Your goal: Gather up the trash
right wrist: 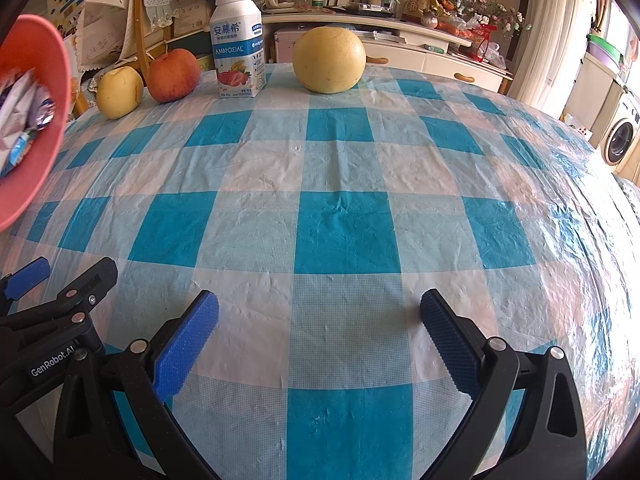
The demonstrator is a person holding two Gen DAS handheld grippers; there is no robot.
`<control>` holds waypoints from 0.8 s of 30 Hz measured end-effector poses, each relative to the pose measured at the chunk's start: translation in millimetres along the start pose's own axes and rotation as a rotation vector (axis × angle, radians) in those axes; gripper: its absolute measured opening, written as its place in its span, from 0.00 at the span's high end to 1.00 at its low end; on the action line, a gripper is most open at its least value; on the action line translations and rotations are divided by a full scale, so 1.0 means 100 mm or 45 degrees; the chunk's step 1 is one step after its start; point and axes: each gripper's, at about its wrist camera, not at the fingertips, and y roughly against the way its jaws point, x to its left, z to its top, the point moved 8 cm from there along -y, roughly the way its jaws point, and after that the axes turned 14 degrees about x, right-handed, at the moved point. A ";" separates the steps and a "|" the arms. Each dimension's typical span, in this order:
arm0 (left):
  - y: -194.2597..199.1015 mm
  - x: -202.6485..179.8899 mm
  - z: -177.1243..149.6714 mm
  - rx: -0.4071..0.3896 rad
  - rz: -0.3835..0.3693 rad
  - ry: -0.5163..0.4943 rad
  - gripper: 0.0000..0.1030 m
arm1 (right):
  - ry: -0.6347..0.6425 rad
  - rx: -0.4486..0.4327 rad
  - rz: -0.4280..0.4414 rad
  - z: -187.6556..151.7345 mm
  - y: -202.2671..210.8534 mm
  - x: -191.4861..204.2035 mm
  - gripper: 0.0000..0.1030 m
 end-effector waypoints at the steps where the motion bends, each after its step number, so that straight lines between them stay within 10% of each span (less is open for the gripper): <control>1: 0.00 0.00 0.00 0.000 0.000 0.000 0.04 | 0.000 0.000 0.000 0.00 0.00 0.00 0.03; 24: 0.02 0.01 0.00 0.001 -0.004 0.000 0.04 | -0.003 0.000 0.005 0.01 0.00 0.00 0.03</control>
